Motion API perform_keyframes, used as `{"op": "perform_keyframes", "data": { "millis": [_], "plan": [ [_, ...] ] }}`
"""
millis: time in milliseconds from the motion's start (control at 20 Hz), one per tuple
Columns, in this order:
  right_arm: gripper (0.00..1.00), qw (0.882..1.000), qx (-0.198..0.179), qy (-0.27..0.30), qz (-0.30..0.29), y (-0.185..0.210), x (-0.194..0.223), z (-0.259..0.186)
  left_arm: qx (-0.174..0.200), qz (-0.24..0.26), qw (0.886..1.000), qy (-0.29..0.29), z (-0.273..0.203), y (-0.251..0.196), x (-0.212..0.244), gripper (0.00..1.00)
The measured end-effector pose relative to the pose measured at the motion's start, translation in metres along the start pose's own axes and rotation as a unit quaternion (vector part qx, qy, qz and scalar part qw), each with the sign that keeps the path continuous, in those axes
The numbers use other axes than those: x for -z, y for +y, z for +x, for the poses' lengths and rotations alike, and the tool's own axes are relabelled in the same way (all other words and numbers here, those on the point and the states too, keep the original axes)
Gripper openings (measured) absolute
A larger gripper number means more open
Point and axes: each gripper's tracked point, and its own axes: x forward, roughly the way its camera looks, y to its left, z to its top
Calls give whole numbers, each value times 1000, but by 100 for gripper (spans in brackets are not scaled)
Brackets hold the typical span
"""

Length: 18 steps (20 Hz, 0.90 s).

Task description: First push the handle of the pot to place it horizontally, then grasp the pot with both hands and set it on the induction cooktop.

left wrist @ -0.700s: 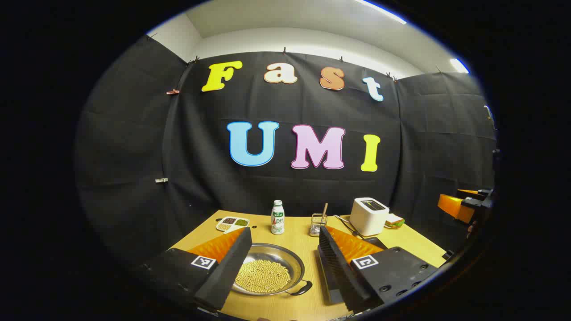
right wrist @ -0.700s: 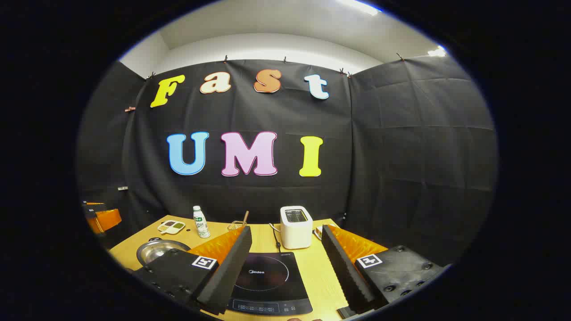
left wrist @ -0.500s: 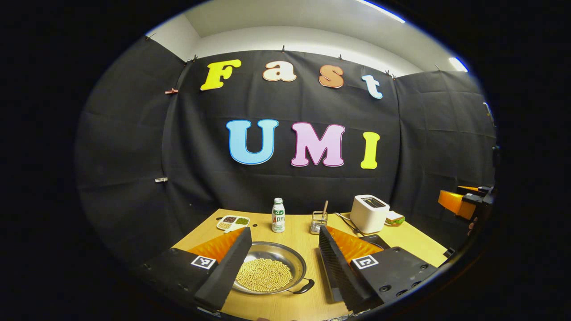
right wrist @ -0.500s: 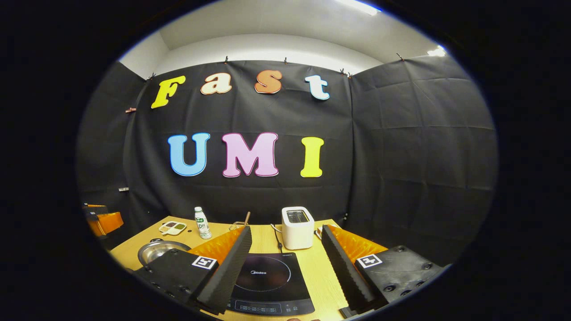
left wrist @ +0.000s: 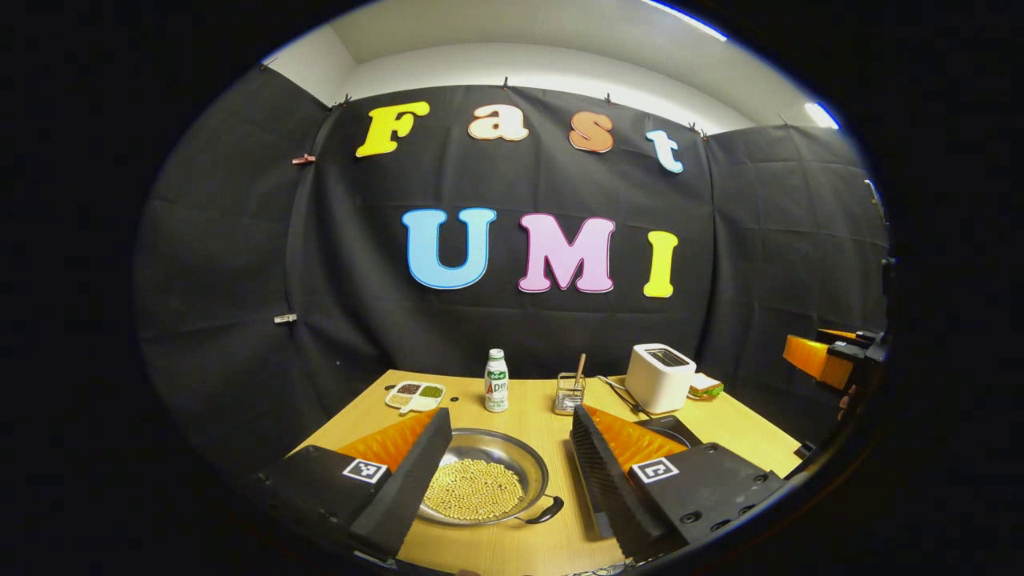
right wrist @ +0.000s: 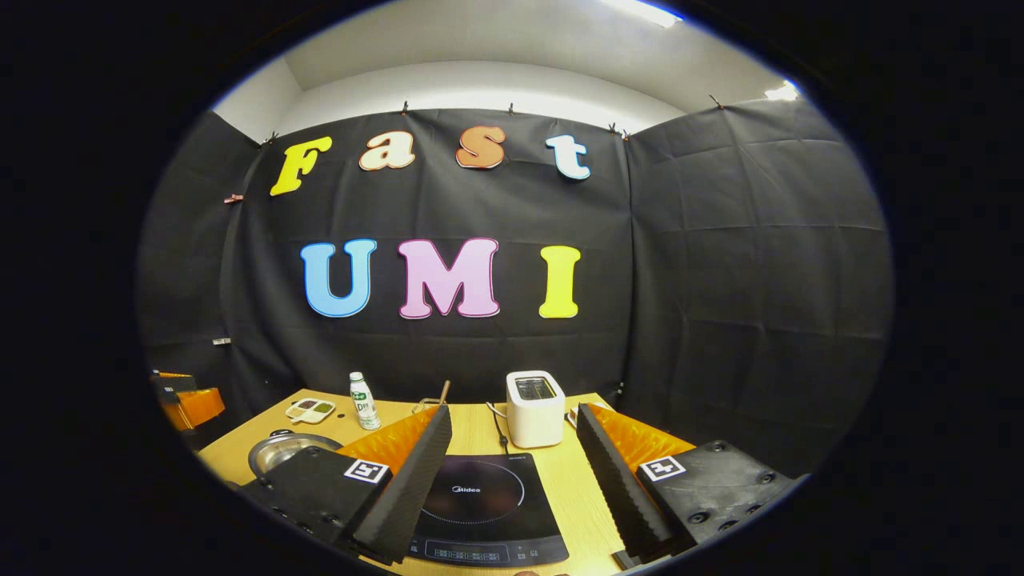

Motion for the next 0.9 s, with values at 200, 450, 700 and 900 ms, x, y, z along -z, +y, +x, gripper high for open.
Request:
{"op": "perform_keyframes", "data": {
  "millis": [200, 450, 700, 900],
  "plan": [
    [98, 1000, -3, 4, 1, 2, 2, -2, 3, 3, 1000, 7, 0, 1, 3, 95],
    [98, 1000, -5, 5, 2, 4, 3, -3, 8, 4, 1000, 15, 0, -1, 9, 95],
    [98, 1000, -7, 8, 0, 8, 5, -2, 18, 1, 999, 27, 5, 0, 14, 95],
    [98, 1000, -16, 11, -1, 14, 10, -3, 24, -9, 999, 46, 10, 6, 20, 88]
  ]
}}
